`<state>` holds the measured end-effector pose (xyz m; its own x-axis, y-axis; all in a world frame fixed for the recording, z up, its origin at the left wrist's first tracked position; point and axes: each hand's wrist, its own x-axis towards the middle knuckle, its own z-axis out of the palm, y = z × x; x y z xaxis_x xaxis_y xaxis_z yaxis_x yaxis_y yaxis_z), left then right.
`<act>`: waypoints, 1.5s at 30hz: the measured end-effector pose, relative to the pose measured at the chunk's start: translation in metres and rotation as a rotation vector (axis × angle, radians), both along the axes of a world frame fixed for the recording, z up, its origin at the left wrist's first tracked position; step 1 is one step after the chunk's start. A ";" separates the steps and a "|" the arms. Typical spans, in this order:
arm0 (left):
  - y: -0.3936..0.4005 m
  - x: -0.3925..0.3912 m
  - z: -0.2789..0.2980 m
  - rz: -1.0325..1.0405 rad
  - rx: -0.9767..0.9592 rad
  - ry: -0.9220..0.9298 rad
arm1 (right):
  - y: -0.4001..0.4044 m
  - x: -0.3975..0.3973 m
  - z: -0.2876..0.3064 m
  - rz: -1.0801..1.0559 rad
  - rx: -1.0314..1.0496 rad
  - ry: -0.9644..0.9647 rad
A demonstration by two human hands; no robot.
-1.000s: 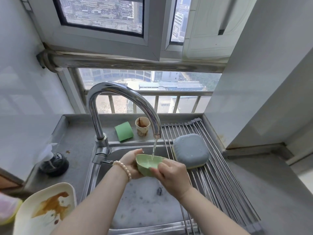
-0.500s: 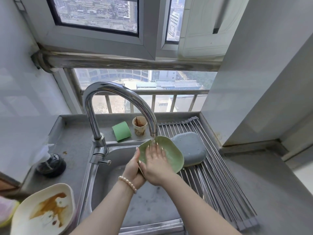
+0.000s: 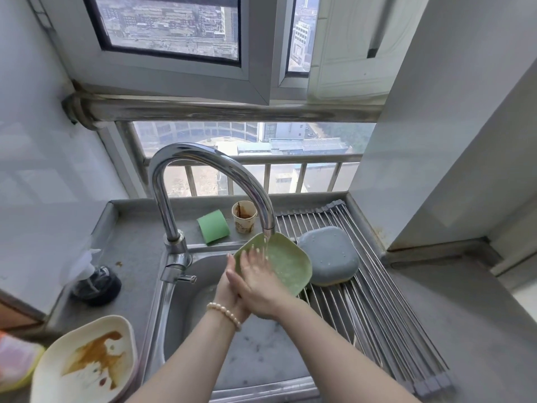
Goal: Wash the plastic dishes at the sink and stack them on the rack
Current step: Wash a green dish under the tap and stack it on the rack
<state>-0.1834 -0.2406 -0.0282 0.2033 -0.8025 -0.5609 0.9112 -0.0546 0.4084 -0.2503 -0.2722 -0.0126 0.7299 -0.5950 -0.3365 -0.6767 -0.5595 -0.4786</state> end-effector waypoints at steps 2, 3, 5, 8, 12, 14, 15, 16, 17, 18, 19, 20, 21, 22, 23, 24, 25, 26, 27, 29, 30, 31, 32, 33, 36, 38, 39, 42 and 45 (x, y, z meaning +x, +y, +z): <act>0.000 0.008 0.003 -0.022 0.032 -0.083 | 0.013 -0.006 0.005 0.124 0.066 -0.047; 0.001 0.012 0.002 -0.040 0.028 -0.089 | 0.015 -0.011 0.008 0.161 0.061 -0.051; 0.003 0.013 0.004 -0.027 -0.003 -0.049 | 0.009 -0.018 0.013 0.128 -0.043 0.007; 0.003 0.007 -0.001 0.009 -0.039 0.026 | -0.007 -0.016 0.011 -0.071 -0.170 0.091; 0.002 -0.009 0.004 0.039 -0.140 0.104 | -0.009 0.006 -0.002 -0.183 -0.120 -0.050; -0.001 -0.008 0.003 0.131 -0.155 0.113 | -0.002 0.015 -0.001 -0.177 -0.036 -0.116; 0.000 -0.005 0.005 0.165 -0.131 0.079 | 0.003 0.018 -0.001 -0.160 0.027 -0.151; 0.000 -0.005 0.005 0.188 -0.111 0.024 | 0.007 0.020 -0.003 -0.136 0.081 -0.181; 0.002 -0.005 0.005 0.220 -0.066 -0.039 | 0.011 0.022 -0.006 -0.104 0.117 -0.199; 0.004 -0.002 0.004 0.243 -0.037 -0.100 | 0.015 0.022 -0.008 -0.074 0.145 -0.214; 0.006 0.000 0.001 0.236 -0.041 -0.163 | 0.017 0.023 -0.010 -0.046 0.169 -0.232; 0.010 0.003 0.001 0.208 -0.008 -0.275 | 0.019 0.022 -0.010 -0.015 0.193 -0.252; 0.010 0.010 0.001 0.146 0.022 -0.352 | 0.021 0.020 -0.009 0.005 0.221 -0.274; 0.009 0.017 0.002 0.063 0.020 -0.323 | 0.021 0.016 -0.008 0.013 0.249 -0.303; 0.008 0.022 0.003 -0.013 0.029 -0.289 | 0.021 0.013 -0.008 0.012 0.272 -0.338; 0.008 0.029 0.005 -0.041 0.041 -0.261 | 0.021 0.009 -0.007 0.003 0.282 -0.368; 0.007 0.036 0.006 -0.040 0.035 -0.260 | 0.021 0.003 -0.010 -0.004 0.262 -0.394; 0.007 0.035 0.010 -0.032 0.038 -0.253 | 0.021 -0.003 -0.014 -0.003 0.226 -0.395; 0.008 0.037 0.012 -0.026 0.044 -0.277 | 0.020 -0.012 -0.019 -0.004 0.178 -0.379; 0.009 0.040 0.014 0.015 0.082 -0.361 | 0.018 -0.030 -0.028 0.023 0.052 -0.307; 0.008 0.042 0.014 0.029 0.109 -0.431 | 0.017 -0.040 -0.031 0.081 -0.079 -0.272; 0.009 0.044 0.015 0.026 0.140 -0.504 | 0.014 -0.048 -0.038 0.150 -0.280 -0.249; 0.008 0.047 0.014 0.006 0.166 -0.555 | 0.012 -0.052 -0.047 0.195 -0.458 -0.189; 0.009 0.045 0.015 -0.014 0.185 -0.576 | 0.009 -0.055 -0.053 0.175 -0.585 -0.093; 0.009 0.039 0.015 -0.054 0.222 -0.556 | -0.003 -0.052 -0.066 0.000 -0.739 0.003; 0.011 0.040 0.014 -0.014 0.198 -0.494 | -0.001 -0.048 -0.062 -0.021 -0.823 -0.058; 0.012 0.039 0.013 0.014 0.165 -0.458 | 0.000 -0.047 -0.061 -0.020 -0.835 -0.127; 0.023 0.014 0.007 0.054 0.122 -0.400 | 0.009 -0.034 -0.041 -0.003 -0.811 -0.312; 0.034 -0.011 -0.001 0.103 0.158 -0.317 | 0.021 -0.019 -0.036 -0.013 -0.798 -0.420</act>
<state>-0.1940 -0.2071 -0.0294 0.4625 -0.6769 -0.5726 0.7445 -0.0542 0.6654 -0.2698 -0.2512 -0.0484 0.6910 -0.5465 0.4730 -0.5423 -0.8247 -0.1607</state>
